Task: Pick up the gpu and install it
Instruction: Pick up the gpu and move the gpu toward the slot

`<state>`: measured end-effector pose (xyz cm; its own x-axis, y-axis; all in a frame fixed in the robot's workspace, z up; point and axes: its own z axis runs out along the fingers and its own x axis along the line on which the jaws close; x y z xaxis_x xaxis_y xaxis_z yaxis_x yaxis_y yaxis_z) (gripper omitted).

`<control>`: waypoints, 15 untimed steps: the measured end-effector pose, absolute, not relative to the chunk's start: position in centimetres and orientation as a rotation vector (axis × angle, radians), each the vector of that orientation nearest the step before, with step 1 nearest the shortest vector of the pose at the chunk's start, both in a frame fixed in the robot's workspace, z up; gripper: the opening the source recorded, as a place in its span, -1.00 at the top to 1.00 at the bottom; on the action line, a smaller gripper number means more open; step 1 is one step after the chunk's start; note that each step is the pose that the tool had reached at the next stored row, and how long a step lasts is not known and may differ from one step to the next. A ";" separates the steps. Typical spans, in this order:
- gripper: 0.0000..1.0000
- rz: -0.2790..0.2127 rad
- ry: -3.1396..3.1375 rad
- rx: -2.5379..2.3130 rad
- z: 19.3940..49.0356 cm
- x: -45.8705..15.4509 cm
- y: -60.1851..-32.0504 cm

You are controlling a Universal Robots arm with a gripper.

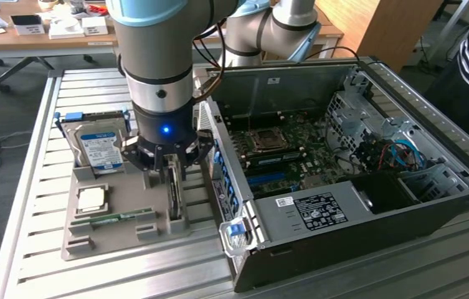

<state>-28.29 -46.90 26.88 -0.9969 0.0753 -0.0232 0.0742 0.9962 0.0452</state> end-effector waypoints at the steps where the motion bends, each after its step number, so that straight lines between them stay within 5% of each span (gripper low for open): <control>1: 0.17 0.070 3.114 0.117 26.8 -28.3 -46.9; 15: 0.17 0.071 3.114 0.117 26.2 -28.3 -46.7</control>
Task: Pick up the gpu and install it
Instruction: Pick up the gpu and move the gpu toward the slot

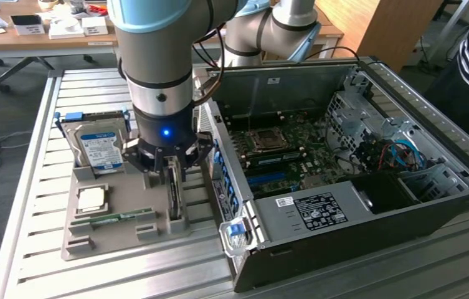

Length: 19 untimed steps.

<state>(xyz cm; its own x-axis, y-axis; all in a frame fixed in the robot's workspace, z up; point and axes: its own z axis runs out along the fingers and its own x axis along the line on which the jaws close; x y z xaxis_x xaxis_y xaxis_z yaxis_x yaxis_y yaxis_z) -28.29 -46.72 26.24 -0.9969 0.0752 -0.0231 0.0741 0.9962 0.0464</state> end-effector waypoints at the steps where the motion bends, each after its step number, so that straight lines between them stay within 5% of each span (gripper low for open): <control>1: 0.17 0.071 3.114 0.117 26.2 -28.3 -46.7; 19: 0.17 0.073 3.114 0.117 25.3 -28.3 -46.3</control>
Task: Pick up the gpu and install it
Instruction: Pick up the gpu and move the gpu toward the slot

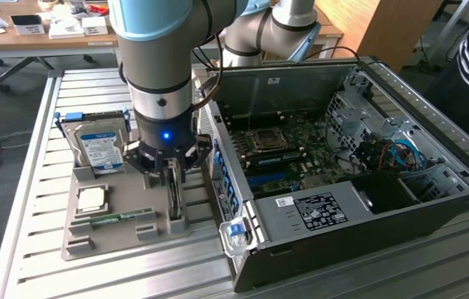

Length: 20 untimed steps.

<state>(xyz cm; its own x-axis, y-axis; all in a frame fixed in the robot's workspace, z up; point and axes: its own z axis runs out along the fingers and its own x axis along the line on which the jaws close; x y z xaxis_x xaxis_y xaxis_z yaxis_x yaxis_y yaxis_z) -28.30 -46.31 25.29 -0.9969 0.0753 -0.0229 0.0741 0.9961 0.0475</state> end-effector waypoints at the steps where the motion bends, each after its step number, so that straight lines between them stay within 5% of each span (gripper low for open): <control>1: 0.17 0.073 3.114 0.117 25.3 -28.3 -46.3; 20: 0.17 0.073 3.114 0.117 24.3 -28.3 -46.3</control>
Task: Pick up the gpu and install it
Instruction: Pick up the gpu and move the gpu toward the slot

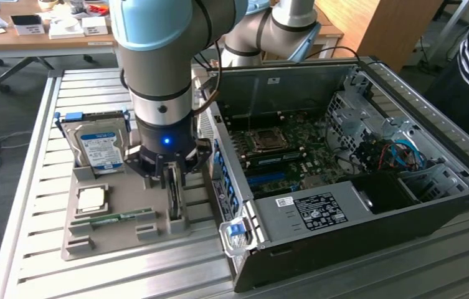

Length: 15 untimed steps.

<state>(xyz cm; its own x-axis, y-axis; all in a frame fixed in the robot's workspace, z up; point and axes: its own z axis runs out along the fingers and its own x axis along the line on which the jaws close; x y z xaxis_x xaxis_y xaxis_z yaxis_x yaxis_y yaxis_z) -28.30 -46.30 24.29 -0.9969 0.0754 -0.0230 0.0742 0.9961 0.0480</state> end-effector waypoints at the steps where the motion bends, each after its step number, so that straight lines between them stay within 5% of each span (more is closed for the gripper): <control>1: 0.17 0.074 3.114 0.117 24.2 -28.3 -46.3; 15: 0.17 0.074 3.114 0.117 23.6 -28.3 -46.3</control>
<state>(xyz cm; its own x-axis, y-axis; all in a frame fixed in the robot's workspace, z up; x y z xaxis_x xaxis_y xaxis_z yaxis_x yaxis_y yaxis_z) -28.25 -46.29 23.64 -0.9969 0.0754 -0.0231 0.0742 0.9961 0.0481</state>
